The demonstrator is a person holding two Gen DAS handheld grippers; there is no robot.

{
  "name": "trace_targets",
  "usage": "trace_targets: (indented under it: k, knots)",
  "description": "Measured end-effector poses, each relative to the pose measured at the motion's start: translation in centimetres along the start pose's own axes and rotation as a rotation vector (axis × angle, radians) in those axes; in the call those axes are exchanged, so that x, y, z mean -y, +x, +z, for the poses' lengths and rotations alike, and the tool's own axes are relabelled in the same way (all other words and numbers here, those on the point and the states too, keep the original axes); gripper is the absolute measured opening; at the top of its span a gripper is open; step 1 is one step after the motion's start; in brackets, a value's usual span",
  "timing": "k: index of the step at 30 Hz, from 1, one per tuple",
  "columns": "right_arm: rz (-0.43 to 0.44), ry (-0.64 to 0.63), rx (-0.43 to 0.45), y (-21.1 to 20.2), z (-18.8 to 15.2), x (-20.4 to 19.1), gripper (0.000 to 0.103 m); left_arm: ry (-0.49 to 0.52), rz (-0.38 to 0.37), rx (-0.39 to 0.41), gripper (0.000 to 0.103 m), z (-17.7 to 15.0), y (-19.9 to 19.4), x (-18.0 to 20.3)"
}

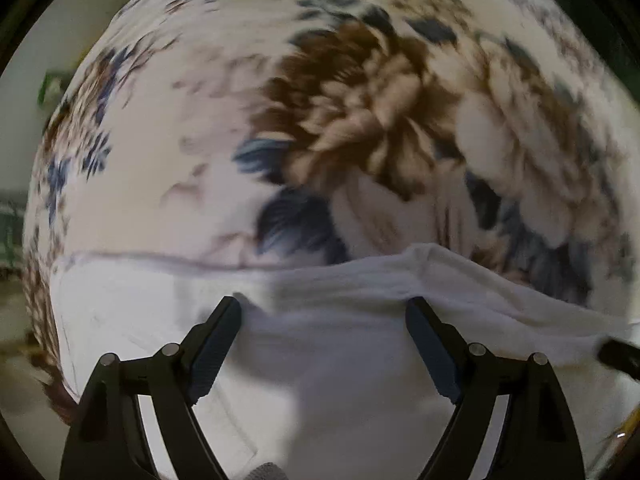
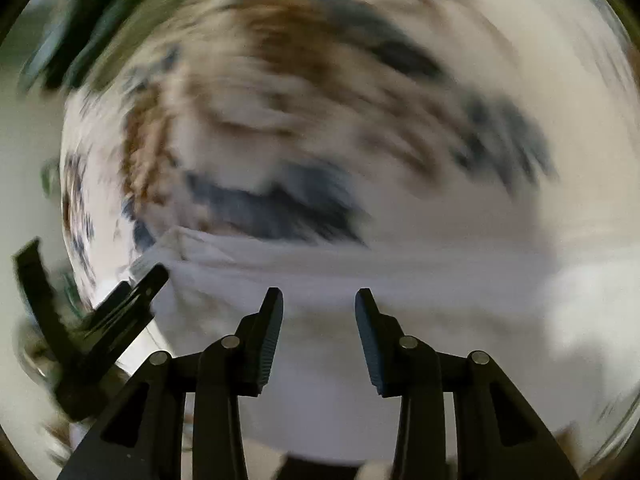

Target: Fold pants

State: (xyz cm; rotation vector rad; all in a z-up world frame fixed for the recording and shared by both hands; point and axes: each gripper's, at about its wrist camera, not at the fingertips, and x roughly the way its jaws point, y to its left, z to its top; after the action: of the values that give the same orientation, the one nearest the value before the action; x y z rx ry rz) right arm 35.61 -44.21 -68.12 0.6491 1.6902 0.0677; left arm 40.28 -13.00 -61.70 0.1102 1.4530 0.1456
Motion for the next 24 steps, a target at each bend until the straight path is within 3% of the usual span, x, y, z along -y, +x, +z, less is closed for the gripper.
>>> trace_targets:
  k: [3,6,7,10,11,16,18,19,20,21,24]
  knots:
    - [0.148,0.219,-0.004,0.7,-0.3,5.1,0.040,0.001,0.020,-0.016,0.088,0.2,1.7,0.7]
    - [0.220,0.400,0.021,1.1,0.1,8.1,0.040,-0.004,0.025,-0.007,0.091,0.0,1.5,0.6]
    - [0.226,0.453,0.015,2.1,0.2,8.2,0.040,-0.004,0.026,-0.004,0.091,-0.1,1.5,0.6]
    - [0.142,0.575,0.011,2.9,-0.7,9.4,0.005,0.003,0.044,0.004,0.091,-0.3,1.4,0.6]
    - [0.129,0.583,0.016,2.6,-0.8,9.6,0.001,0.008,0.054,0.006,0.091,-0.5,1.3,0.8]
    - [0.121,0.516,0.082,0.4,-1.1,8.2,0.000,0.009,0.058,0.005,0.091,-0.7,1.4,0.8]
    - [0.155,0.514,0.013,0.4,-0.9,8.1,0.003,0.011,0.064,0.013,0.091,-0.7,1.2,0.8]
    - [0.173,0.526,-0.018,0.7,-0.6,8.1,0.016,0.014,0.070,0.016,0.091,-0.3,1.0,0.8]
    - [0.195,0.549,-0.040,1.0,-0.3,8.2,0.042,0.015,0.075,0.020,0.091,-0.4,0.9,0.9]
    - [0.194,0.572,-0.037,1.8,-0.2,7.7,0.047,0.013,0.078,0.022,0.091,-0.4,0.8,0.9]
    - [0.152,0.620,-0.064,3.3,0.4,7.9,0.047,0.001,0.079,0.024,0.091,-0.4,0.6,0.9]
